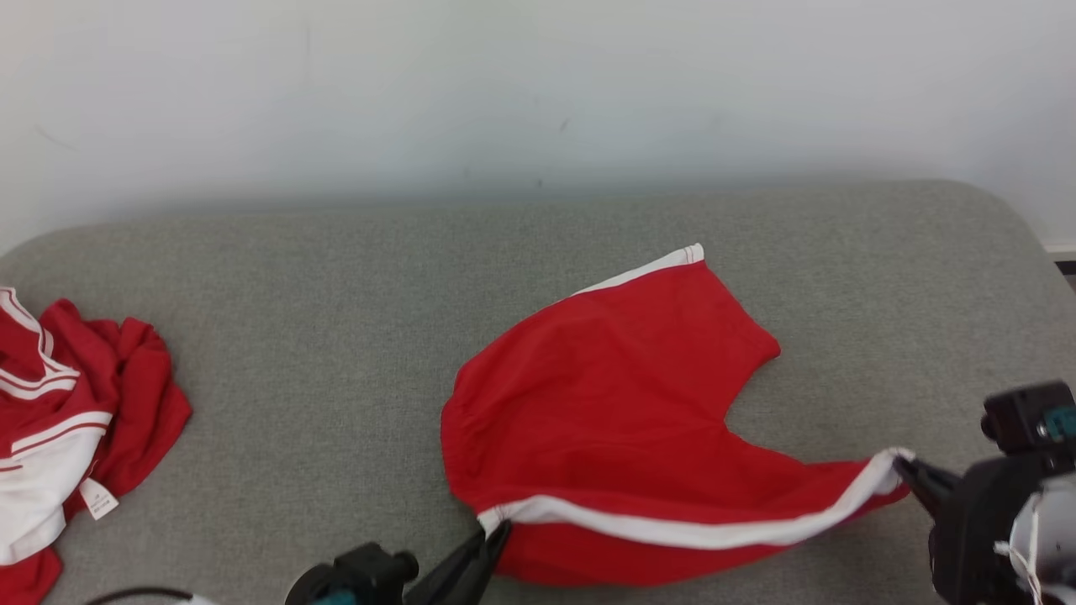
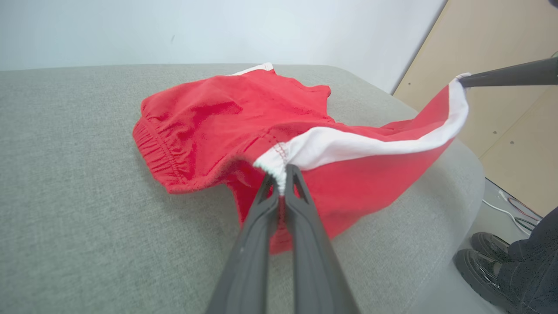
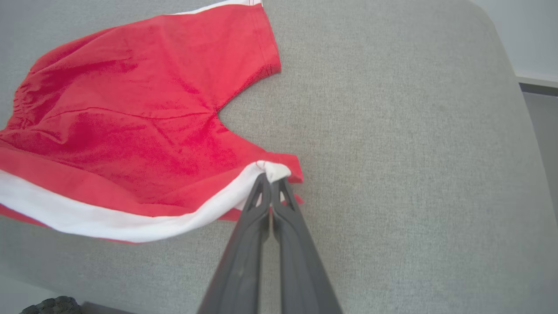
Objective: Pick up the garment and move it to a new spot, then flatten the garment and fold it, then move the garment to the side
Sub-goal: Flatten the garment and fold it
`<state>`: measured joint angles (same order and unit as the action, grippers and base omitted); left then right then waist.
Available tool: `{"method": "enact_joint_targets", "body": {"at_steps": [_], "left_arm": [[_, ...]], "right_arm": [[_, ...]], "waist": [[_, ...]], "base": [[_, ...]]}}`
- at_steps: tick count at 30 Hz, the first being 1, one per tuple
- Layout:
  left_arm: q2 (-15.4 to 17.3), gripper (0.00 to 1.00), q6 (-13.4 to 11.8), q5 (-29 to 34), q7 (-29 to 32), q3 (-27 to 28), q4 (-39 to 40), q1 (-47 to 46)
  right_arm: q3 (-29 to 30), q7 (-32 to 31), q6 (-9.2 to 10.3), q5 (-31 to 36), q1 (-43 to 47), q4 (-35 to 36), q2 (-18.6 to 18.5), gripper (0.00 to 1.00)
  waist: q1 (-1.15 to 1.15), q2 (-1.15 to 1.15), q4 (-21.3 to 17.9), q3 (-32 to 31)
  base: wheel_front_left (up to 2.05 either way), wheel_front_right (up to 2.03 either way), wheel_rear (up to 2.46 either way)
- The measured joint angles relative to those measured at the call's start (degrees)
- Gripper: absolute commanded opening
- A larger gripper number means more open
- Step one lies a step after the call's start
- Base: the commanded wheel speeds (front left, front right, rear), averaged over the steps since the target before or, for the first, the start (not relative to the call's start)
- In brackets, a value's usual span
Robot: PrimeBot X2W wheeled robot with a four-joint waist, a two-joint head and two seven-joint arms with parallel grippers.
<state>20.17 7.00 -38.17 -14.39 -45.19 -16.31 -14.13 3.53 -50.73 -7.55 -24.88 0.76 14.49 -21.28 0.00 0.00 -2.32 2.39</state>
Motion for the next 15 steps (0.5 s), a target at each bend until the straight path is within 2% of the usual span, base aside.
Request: {"method": "enact_joint_targets", "body": {"at_steps": [4, 9, 15], "left_arm": [[-2.0, 0.00, -0.1, -0.8, 1.4, 1.0, -1.3, -4.0], [-4.8, 0.00, -1.5, -1.9, 4.1, 2.2, -3.3, -9.4], [-8.6, 0.00, -3.6, -3.8, 7.7, 3.6, -7.4, -15.8]], "right_arm": [[-4.4, 3.6, 0.00, 1.4, -8.4, -7.0, -2.5, 0.00], [-10.5, 9.1, 0.00, 2.8, -19.8, -17.3, -5.8, 0.00], [-15.8, 16.3, 0.00, 3.8, -32.4, -29.7, -7.4, 0.00]], "waist": [[0.00, 0.00, 0.9, 1.4], [0.00, 0.00, 2.5, 3.6], [0.01, 0.01, 5.2, 6.1]], "base": [[0.00, 0.00, 0.00], [0.00, 0.00, 0.00], [0.00, 0.00, 0.00]]}}
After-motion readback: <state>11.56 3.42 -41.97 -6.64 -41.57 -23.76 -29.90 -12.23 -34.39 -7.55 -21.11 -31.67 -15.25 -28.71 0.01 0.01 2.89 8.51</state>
